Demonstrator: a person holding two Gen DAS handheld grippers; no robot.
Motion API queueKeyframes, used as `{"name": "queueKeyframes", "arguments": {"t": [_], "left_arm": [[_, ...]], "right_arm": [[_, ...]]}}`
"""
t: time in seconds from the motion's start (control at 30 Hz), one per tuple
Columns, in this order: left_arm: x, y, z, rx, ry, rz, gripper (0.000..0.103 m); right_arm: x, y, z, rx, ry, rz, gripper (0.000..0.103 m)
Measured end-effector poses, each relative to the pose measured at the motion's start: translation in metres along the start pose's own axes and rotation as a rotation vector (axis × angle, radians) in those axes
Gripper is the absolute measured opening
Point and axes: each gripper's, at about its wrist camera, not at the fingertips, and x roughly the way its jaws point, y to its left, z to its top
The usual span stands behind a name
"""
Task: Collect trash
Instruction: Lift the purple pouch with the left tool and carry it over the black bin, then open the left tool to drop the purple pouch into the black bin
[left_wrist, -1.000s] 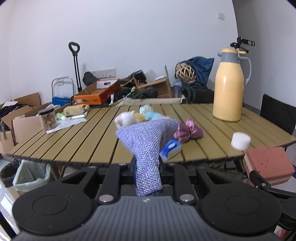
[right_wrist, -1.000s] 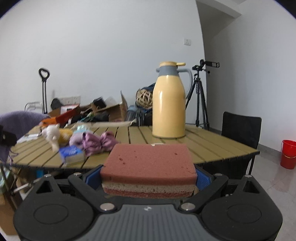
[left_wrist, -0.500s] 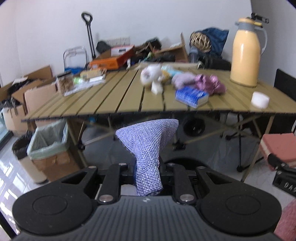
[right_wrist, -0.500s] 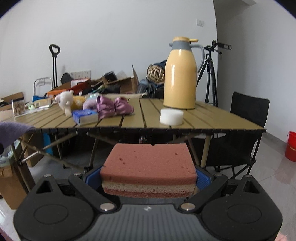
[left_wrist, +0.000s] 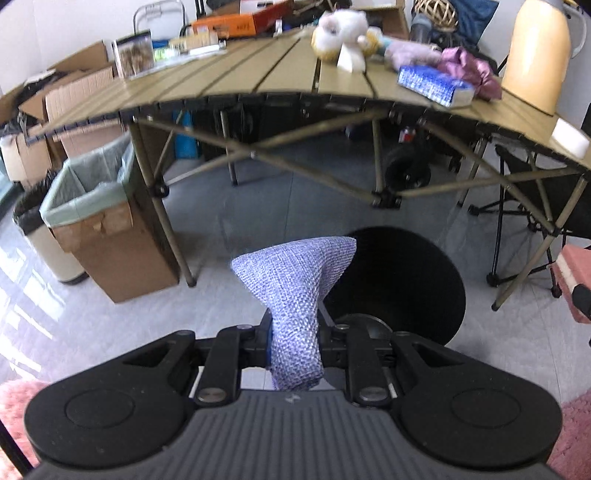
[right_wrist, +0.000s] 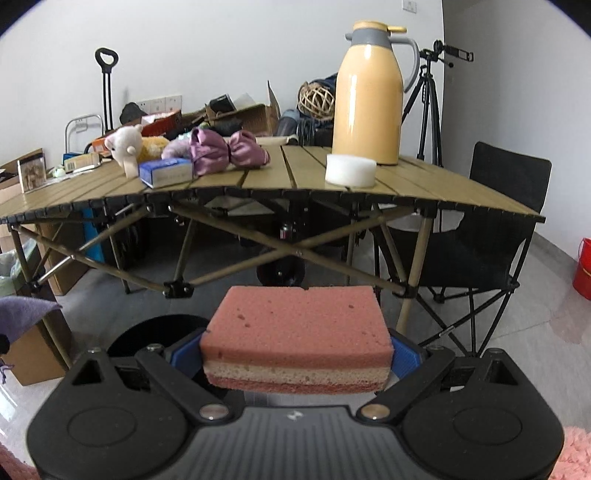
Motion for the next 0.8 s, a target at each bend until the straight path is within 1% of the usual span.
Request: {"name": "queueKeyframes", "arguments": {"t": [0.3,0.47,0.8], "left_arm": [[0.026,0.0,0.001,-0.001,0.094,-0.006,0.019],[0.041,0.0,0.006,-0.01,0.145,0.004,0.019],[0.068,-0.014,0.024,0.017,0.2,-0.012,0.019]], "right_arm": [[0.019,0.001,-0.004,-0.006,0.067,-0.009,0.097],[0.037,-0.003,-0.006,0.014,0.122,-0.025,0.097],[0.077,-0.016,-0.013,0.072,0.207,-0.073,0.097]]}}
